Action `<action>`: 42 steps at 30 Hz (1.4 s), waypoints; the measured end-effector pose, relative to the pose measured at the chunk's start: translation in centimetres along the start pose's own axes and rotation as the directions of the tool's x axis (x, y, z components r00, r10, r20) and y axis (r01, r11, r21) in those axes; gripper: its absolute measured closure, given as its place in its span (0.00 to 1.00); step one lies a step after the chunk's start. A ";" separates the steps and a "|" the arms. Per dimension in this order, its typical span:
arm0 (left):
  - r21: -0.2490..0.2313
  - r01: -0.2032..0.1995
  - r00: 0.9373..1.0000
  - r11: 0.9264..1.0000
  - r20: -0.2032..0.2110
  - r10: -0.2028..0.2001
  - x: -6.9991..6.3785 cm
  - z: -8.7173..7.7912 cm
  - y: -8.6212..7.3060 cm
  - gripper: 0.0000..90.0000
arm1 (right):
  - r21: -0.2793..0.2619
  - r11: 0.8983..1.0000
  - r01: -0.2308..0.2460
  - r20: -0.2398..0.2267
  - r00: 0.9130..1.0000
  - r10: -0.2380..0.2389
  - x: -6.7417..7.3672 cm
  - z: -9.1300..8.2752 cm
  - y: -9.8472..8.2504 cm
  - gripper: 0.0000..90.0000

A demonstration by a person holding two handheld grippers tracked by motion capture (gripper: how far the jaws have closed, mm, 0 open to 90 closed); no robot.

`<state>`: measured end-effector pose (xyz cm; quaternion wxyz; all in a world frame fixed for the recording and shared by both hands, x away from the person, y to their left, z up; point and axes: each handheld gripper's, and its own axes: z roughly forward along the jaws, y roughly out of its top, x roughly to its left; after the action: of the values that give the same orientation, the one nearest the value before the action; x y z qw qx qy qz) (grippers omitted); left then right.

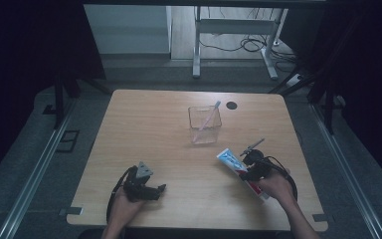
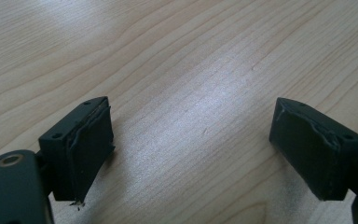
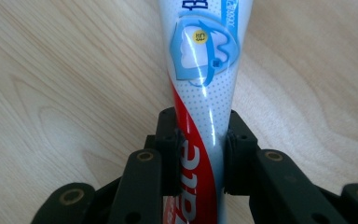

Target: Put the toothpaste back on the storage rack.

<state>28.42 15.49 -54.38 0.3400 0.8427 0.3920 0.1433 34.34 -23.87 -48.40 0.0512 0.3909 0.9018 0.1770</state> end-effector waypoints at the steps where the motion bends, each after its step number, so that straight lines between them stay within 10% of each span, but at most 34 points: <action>1: 0.000 0.000 1.000 1.000 0.000 0.000 0.0 0.0 0.0 0.15 | -0.014 1.000 -0.002 -0.003 1.000 0.002 0.0 -0.2 0.0 0.80; 42: 0.001 -0.004 1.000 1.000 -0.001 0.004 0.0 0.0 0.0 0.15 | -0.334 0.941 -0.060 -0.141 0.990 0.014 0.5 -4.3 2.3 0.80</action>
<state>28.42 15.51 -54.36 0.3390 0.8438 0.3903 0.1441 34.62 -23.27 -43.58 0.0521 0.3802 0.8520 0.3561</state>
